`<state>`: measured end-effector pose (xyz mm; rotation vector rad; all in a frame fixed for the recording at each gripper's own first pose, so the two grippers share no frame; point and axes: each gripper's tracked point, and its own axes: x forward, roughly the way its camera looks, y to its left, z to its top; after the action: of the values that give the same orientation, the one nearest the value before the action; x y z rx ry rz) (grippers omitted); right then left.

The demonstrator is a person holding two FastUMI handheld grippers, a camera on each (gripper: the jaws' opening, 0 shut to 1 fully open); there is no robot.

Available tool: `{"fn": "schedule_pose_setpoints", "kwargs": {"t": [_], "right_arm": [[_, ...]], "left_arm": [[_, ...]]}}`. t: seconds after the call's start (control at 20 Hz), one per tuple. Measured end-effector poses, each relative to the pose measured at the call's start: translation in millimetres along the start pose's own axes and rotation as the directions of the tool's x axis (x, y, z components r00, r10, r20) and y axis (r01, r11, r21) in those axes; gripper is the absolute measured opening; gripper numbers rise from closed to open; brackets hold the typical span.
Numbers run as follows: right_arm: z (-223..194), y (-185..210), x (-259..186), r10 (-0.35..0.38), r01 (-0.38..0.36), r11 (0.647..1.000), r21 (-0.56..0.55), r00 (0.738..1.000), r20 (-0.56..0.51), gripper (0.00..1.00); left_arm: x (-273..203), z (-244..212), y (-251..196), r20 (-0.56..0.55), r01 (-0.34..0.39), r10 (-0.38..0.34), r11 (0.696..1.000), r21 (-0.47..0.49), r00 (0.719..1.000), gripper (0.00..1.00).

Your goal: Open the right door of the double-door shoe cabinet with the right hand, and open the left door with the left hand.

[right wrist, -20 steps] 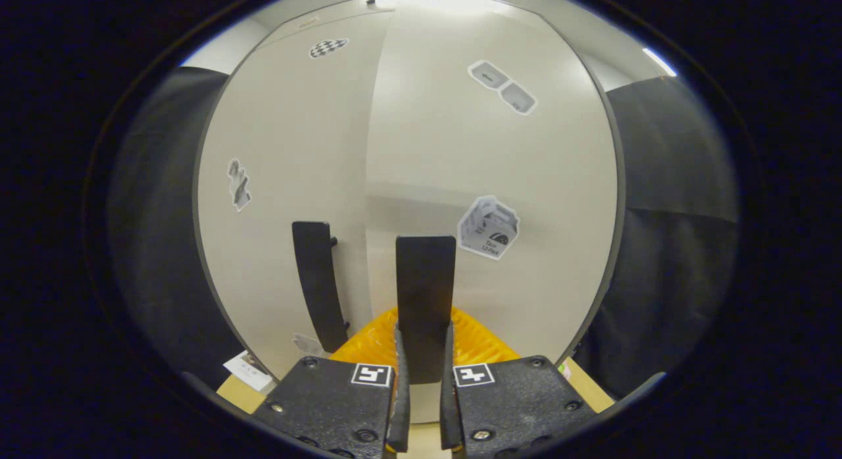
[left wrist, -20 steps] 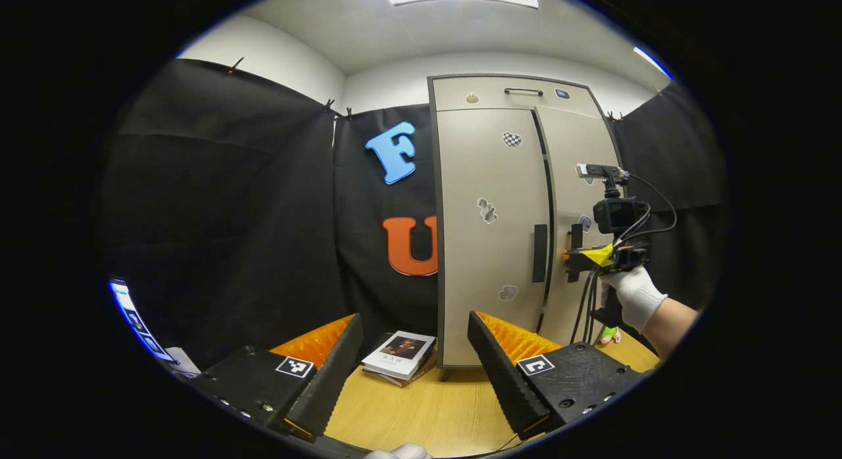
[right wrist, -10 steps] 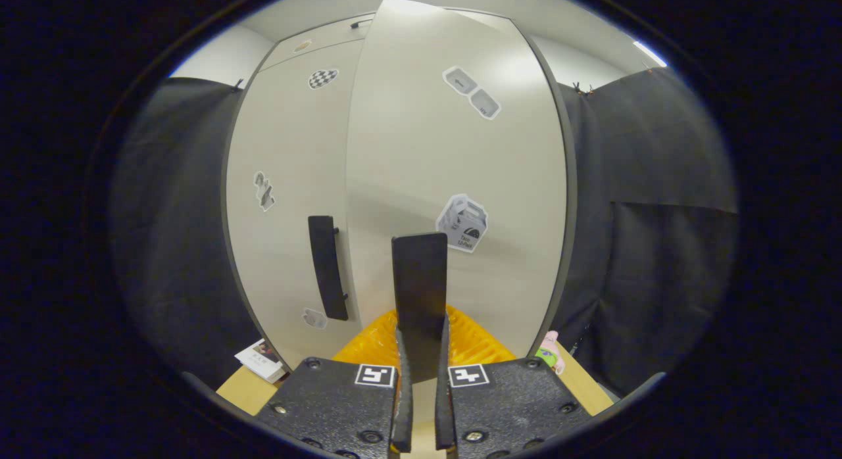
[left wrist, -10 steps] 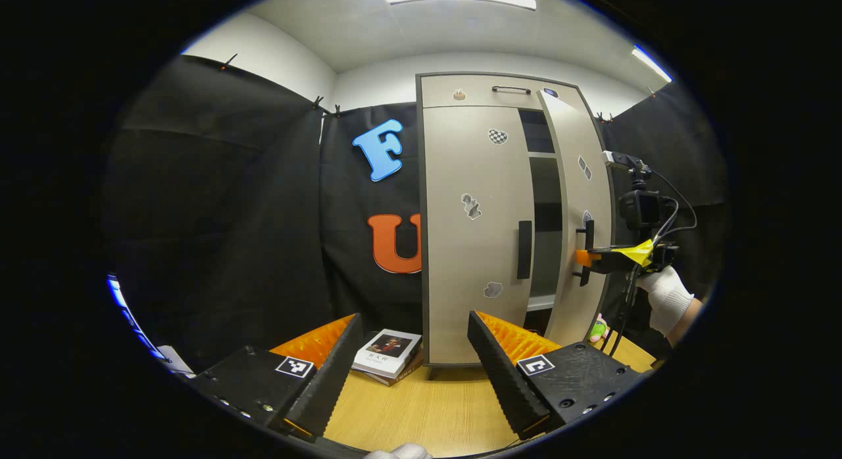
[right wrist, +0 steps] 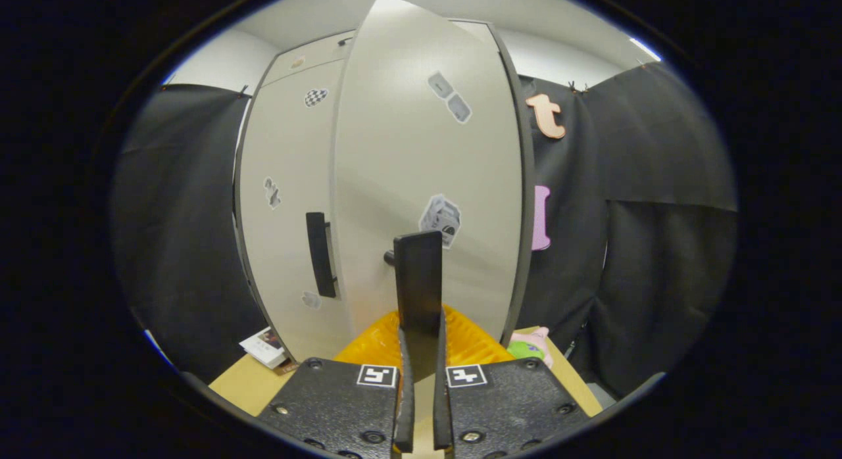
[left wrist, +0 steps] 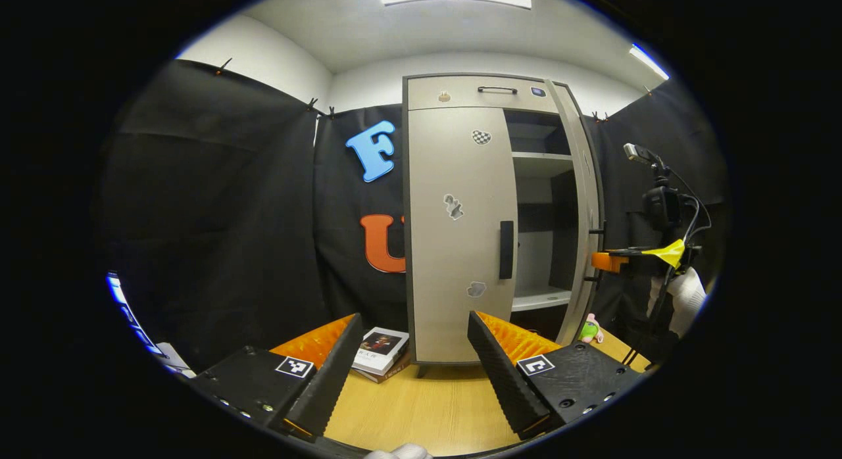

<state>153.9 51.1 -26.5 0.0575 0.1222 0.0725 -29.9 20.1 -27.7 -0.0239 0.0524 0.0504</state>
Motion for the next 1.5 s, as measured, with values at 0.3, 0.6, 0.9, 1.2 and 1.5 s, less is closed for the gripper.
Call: {"fn": "schedule_pose_setpoints", "kwargs": {"t": [0.3, 0.6, 0.9, 1.2, 1.5], "right_arm": [[0, -56, -40, -0.023, 0.023, 1.000, -0.013, 1.000, 0.002, 0.11], [0, -86, -48, -0.019, 0.019, 0.999, -0.039, 1.000, 0.005, 0.06], [3, -130, -51, -0.071, 0.071, 0.997, -0.029, 0.997, 0.005, 0.04], [3, -169, -52, -0.065, 0.065, 0.998, 0.011, 0.998, 0.008, 0.02], [3, -173, -55, -0.053, 0.053, 0.999, -0.003, 0.998, 0.013, 0.04]], "left_arm": [[-8, 2, -34, -0.005, 0.021, -0.021, 1.000, 0.005, 1.000, 0.96], [-4, 3, -59, -0.011, 0.045, -0.045, 0.999, -0.005, 0.999, 0.96], [4, 6, -81, -0.011, 0.069, -0.069, 0.998, -0.006, 0.998, 0.96], [15, 8, -98, -0.011, 0.097, -0.097, 0.995, -0.011, 0.995, 0.96], [18, 8, -102, -0.023, 0.101, -0.101, 0.995, 0.000, 0.995, 0.96]]}}
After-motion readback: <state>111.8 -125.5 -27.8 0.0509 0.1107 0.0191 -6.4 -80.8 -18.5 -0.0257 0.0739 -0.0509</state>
